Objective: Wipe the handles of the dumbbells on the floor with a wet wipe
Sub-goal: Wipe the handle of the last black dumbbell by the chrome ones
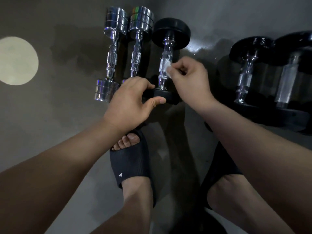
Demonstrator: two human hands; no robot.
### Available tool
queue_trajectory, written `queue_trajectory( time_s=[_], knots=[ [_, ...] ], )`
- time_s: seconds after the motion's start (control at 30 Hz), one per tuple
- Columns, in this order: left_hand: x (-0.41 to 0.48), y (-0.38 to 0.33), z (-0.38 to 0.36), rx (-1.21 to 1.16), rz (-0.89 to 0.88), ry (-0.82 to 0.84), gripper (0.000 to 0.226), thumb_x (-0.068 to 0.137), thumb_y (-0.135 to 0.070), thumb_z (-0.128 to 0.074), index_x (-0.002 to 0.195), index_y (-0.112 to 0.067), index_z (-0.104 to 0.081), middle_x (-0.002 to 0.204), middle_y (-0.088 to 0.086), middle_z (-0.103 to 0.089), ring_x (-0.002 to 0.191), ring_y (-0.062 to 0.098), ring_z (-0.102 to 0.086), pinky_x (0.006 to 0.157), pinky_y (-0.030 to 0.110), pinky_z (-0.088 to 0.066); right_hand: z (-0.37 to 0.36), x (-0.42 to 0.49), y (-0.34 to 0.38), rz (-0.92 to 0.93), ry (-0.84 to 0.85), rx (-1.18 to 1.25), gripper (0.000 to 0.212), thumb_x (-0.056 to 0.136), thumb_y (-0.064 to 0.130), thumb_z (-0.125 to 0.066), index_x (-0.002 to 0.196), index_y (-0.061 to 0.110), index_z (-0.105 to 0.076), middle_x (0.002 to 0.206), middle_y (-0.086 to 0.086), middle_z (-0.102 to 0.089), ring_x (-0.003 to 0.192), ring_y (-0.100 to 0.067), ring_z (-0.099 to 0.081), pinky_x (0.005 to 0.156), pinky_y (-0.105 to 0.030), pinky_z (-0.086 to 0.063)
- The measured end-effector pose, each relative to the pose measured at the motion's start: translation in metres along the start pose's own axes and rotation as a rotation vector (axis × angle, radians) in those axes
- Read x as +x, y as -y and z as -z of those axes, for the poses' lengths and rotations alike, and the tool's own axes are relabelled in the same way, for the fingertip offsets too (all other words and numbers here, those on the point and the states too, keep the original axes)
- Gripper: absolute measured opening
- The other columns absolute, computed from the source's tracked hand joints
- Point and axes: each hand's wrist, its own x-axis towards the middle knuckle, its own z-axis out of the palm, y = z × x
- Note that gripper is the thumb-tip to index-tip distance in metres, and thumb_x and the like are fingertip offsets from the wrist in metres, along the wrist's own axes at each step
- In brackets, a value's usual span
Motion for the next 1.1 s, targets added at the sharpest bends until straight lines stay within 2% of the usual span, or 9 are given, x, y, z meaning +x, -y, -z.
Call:
queue_trajectory(
  time_s=[0.17, 0.33, 0.43, 0.53, 0.67, 0.77, 0.83, 0.93, 1.1],
  knots=[
    [0.001, 0.0, 0.002, 0.0, 0.003, -0.002, 0.053, 0.086, -0.058, -0.067, 0.102, -0.007, -0.067, 0.098, 0.004, -0.066, 0.096, 0.023, -0.06, 0.083, 0.025, -0.042, -0.008, 0.045, 0.01, -0.147, -0.155, 0.142, 0.024, 0.086, 0.03, -0.074, 0.069, 0.016, -0.065, 0.061, 0.002, -0.063, 0.059, -0.009, -0.056, 0.061, -0.031, -0.05],
    [0.0, -0.002, 0.001, -0.01, 0.022, -0.016, 0.052, 0.085, -0.057, -0.069, 0.103, -0.008, -0.068, 0.098, 0.004, -0.067, 0.096, 0.023, -0.061, 0.083, 0.027, -0.044, -0.015, 0.023, 0.011, -0.119, -0.113, 0.111, 0.027, 0.086, 0.027, -0.074, 0.064, 0.015, -0.064, 0.055, 0.011, -0.055, 0.052, 0.0, -0.048, 0.056, -0.019, -0.042],
    [0.001, -0.002, 0.001, -0.007, 0.014, -0.017, 0.054, 0.085, -0.059, -0.067, 0.103, -0.008, -0.068, 0.097, 0.005, -0.067, 0.095, 0.023, -0.061, 0.083, 0.026, -0.043, -0.016, 0.044, 0.02, -0.156, -0.201, 0.114, 0.032, 0.084, 0.029, -0.074, 0.059, 0.015, -0.061, 0.051, 0.008, -0.058, 0.05, -0.006, -0.055, 0.055, -0.025, -0.047],
    [0.001, -0.001, 0.002, 0.001, 0.008, -0.006, 0.054, 0.085, -0.059, -0.068, 0.103, -0.008, -0.069, 0.097, 0.005, -0.067, 0.095, 0.023, -0.061, 0.083, 0.026, -0.043, -0.02, 0.048, 0.021, -0.161, -0.237, 0.109, 0.033, 0.085, 0.028, -0.073, 0.059, 0.014, -0.058, 0.046, 0.011, -0.051, 0.046, -0.003, -0.046, 0.052, -0.022, -0.042],
    [0.001, -0.003, 0.002, 0.024, 0.022, 0.003, 0.054, 0.086, -0.06, -0.066, 0.106, -0.01, -0.068, 0.099, 0.004, -0.067, 0.099, 0.023, -0.06, 0.085, 0.024, -0.041, -0.009, 0.024, 0.012, -0.15, -0.111, 0.054, 0.032, 0.087, 0.033, -0.075, 0.07, 0.008, -0.066, 0.057, 0.01, -0.057, 0.052, -0.001, -0.048, 0.056, -0.021, -0.043],
    [0.004, -0.012, 0.0, 0.064, -0.003, 0.027, 0.053, 0.085, -0.06, -0.067, 0.103, -0.011, -0.068, 0.096, 0.004, -0.065, 0.098, 0.024, -0.058, 0.085, 0.025, -0.039, 0.005, 0.025, 0.007, -0.135, -0.032, 0.056, 0.03, 0.086, 0.036, -0.075, 0.069, 0.015, -0.061, 0.063, 0.001, -0.061, 0.057, -0.008, -0.052, 0.058, -0.029, -0.047],
    [0.008, -0.022, -0.002, 0.096, -0.008, 0.045, 0.055, 0.083, -0.064, -0.063, 0.1, -0.011, -0.067, 0.094, 0.002, -0.063, 0.097, 0.024, -0.056, 0.084, 0.03, -0.043, 0.011, 0.019, 0.002, -0.132, 0.027, 0.049, 0.028, 0.086, 0.033, -0.074, 0.07, 0.017, -0.058, 0.068, -0.009, -0.065, 0.059, -0.011, -0.054, 0.06, -0.035, -0.05],
    [0.008, -0.027, -0.007, 0.114, -0.003, 0.048, 0.055, 0.082, -0.065, -0.062, 0.099, -0.013, -0.065, 0.094, 0.001, -0.062, 0.097, 0.024, -0.054, 0.083, 0.04, -0.047, 0.016, 0.005, -0.006, -0.132, 0.127, -0.007, 0.025, 0.086, 0.027, -0.075, 0.076, 0.009, -0.061, 0.08, -0.015, -0.071, 0.065, -0.012, -0.058, 0.064, -0.037, -0.053],
    [0.0, -0.018, -0.007, 0.031, -0.033, 0.064, 0.049, 0.086, -0.054, -0.07, 0.112, -0.013, -0.066, 0.104, 0.001, -0.064, 0.103, 0.023, -0.054, 0.091, 0.026, -0.041, 0.014, 0.018, 0.002, -0.139, 0.054, 0.049, 0.025, 0.084, 0.029, -0.077, 0.069, 0.022, -0.058, 0.072, -0.004, -0.068, 0.061, -0.01, -0.056, 0.063, -0.037, -0.054]
  ],
)
